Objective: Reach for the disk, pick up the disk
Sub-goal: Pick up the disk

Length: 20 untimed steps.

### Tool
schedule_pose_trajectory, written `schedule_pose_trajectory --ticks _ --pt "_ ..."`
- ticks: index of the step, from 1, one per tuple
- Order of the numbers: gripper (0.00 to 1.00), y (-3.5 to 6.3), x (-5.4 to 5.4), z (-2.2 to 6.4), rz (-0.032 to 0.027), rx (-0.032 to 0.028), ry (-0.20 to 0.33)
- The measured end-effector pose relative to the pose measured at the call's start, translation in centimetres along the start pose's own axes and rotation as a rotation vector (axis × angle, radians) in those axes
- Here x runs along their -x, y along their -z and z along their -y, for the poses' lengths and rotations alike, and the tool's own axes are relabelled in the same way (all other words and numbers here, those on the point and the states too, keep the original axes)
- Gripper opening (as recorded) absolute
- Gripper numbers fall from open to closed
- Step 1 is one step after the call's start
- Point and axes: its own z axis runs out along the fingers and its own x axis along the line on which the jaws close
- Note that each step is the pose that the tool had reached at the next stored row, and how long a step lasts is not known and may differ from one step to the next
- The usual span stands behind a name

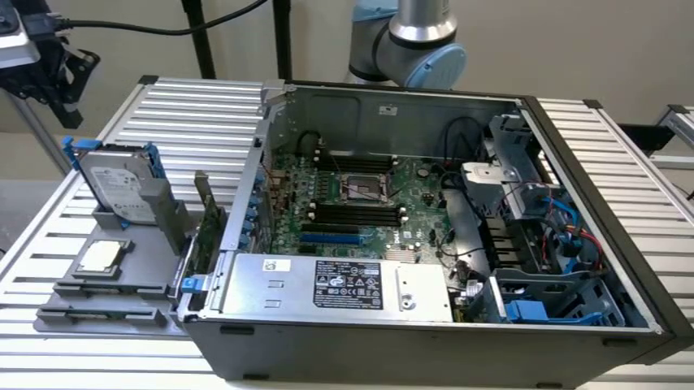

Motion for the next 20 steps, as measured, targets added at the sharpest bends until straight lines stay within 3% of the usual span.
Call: schedule_pose_trajectory --ticks 20 --pt "0.11 -0.07 0.00 0.00 -0.0134 -0.0001 0.364"
